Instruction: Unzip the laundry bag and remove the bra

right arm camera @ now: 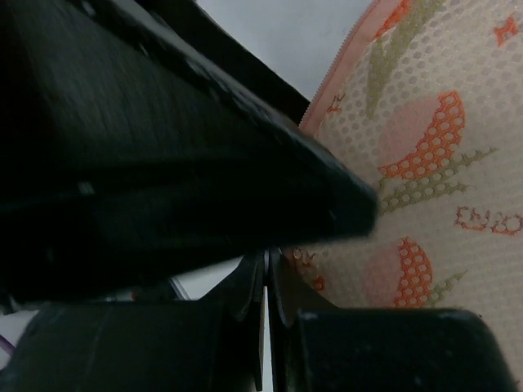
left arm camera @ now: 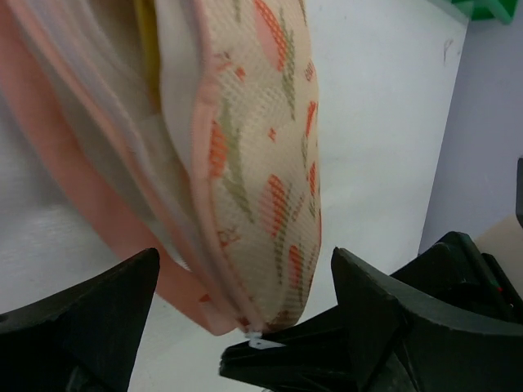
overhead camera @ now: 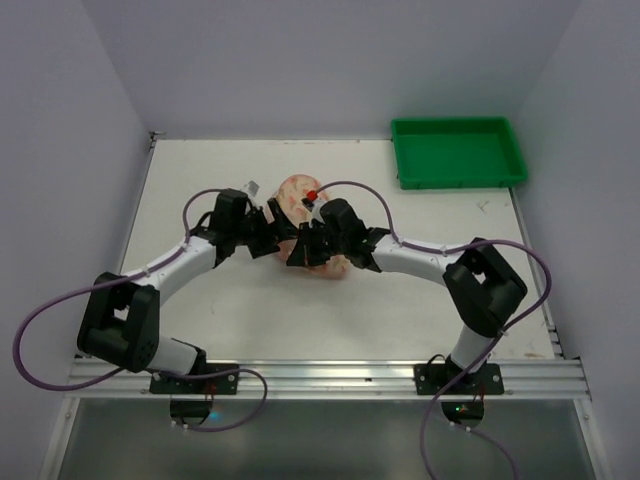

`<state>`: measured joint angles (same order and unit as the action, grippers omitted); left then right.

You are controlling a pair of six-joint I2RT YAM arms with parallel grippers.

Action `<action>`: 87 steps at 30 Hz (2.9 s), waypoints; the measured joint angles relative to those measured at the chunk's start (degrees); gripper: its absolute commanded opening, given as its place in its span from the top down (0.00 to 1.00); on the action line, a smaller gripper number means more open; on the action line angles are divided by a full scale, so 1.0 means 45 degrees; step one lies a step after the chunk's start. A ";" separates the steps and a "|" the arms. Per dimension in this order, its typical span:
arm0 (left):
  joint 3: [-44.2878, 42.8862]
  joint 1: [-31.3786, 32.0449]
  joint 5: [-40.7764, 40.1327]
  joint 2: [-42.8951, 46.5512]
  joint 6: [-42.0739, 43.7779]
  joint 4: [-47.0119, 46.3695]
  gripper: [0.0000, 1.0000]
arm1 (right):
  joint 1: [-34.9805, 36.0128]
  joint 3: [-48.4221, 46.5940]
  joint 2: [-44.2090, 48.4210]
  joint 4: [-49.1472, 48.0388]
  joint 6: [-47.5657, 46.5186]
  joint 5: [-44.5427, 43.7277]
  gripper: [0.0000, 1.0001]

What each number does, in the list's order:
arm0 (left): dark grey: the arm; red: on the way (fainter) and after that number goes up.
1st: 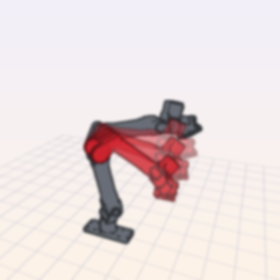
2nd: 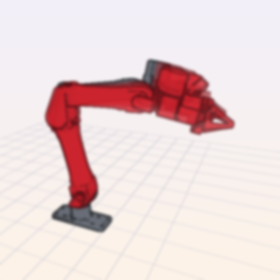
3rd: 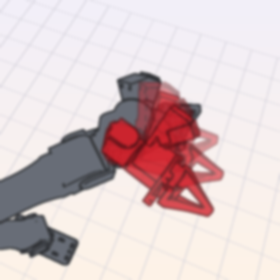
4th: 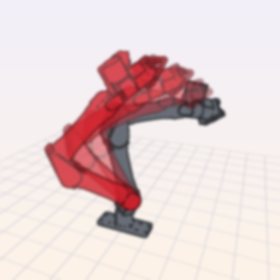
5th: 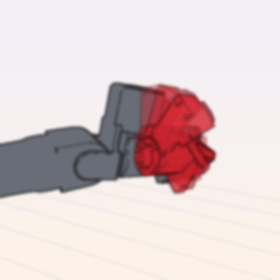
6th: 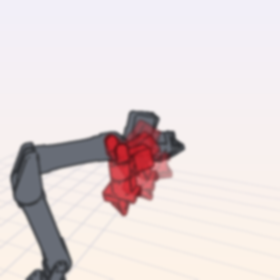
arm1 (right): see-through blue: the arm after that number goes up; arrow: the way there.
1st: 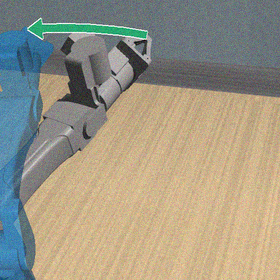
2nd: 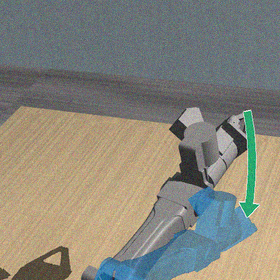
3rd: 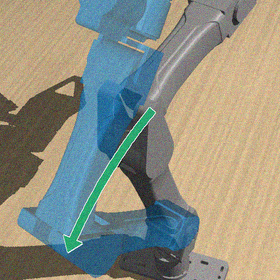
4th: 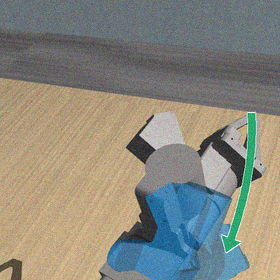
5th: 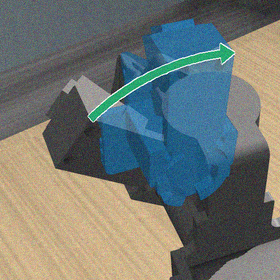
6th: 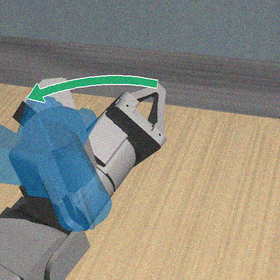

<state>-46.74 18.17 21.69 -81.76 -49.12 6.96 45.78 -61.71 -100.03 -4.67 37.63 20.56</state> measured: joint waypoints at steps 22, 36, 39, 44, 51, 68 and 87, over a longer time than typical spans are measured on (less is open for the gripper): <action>0.0005 -0.0617 0.1443 -0.0738 0.1078 0.0520 1.00 | -0.2531 0.6057 0.4289 -0.0053 -0.0452 -0.1005 1.00; -0.0894 -0.1151 0.2798 -0.2336 0.4595 0.2108 0.67 | -0.2259 0.4401 0.3351 0.0607 -0.1132 -0.0350 1.00; -0.0908 -0.1365 0.2200 -0.2259 0.4337 0.2084 0.24 | -0.1409 0.4333 0.3235 0.0860 -0.0996 -0.0355 0.77; -0.0899 -0.1370 0.0335 -0.0753 0.3818 0.2676 0.05 | -0.1185 0.4367 0.4022 0.2322 -0.0661 -0.1477 0.01; -0.1365 -0.1370 -0.1112 0.0661 0.4177 0.2487 0.17 | -0.1190 0.4362 0.7427 0.4303 -0.0695 -0.3429 0.01; -0.3818 -0.1360 0.0219 -0.4362 0.5202 0.0869 0.46 | -0.1214 0.4381 0.8714 0.4852 -0.0690 -0.4367 0.01; -0.4362 0.0821 0.1715 -0.4498 0.4206 -0.0151 0.54 | -0.1263 0.4410 0.9695 0.5037 -0.0831 -0.5085 0.01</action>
<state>-66.37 21.87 29.41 -102.00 -30.20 6.28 40.10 -41.87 -56.40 18.00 33.89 -2.33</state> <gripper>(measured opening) 0.456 0.986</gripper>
